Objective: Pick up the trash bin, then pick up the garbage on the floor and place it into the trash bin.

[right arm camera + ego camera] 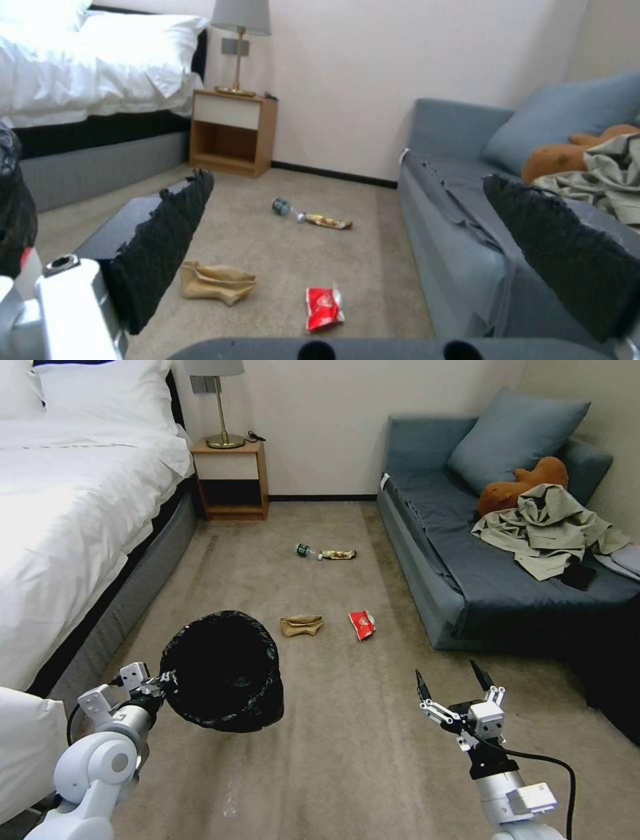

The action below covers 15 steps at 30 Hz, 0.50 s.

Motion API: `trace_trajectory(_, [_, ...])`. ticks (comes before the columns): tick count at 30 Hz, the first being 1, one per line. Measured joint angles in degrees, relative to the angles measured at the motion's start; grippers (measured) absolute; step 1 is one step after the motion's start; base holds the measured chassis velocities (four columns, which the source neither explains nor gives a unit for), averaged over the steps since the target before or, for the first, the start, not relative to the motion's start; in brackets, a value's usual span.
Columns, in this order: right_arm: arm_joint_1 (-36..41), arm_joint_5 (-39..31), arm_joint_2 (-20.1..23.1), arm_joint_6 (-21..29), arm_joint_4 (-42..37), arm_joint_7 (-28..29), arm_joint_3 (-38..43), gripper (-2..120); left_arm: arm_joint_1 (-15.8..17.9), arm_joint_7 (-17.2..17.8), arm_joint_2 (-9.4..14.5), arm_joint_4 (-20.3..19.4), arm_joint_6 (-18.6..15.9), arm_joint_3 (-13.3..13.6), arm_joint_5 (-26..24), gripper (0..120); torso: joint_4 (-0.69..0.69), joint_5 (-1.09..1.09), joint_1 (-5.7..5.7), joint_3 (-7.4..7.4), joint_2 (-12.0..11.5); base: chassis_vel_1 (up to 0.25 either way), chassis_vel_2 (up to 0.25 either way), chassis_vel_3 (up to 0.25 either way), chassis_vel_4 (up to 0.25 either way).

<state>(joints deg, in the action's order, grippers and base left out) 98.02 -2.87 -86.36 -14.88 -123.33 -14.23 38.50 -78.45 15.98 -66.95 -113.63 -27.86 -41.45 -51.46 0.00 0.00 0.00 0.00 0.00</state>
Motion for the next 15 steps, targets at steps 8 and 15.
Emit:
trace_trajectory(8, [0.0, 0.2, -0.2, -0.5, 0.5, -0.1, -0.3, 100, 0.3, -0.2, 0.1, 0.4, 0.3, 0.0, 0.0, 3, 0.0, 0.0, 0.0, 0.0, 0.0, -0.038, 0.029, 0.04, -0.031])
trace_trajectory(15, [0.0, 0.4, -0.7, -1.0, 1.1, -0.1, -0.4, 100, 0.6, -0.4, 0.0, 0.8, 0.7, 0.0, 0.3, 3, 0.0, 0.0, 0.0, 0.0, 0.0, -0.14, 0.128, 0.13, -0.139])
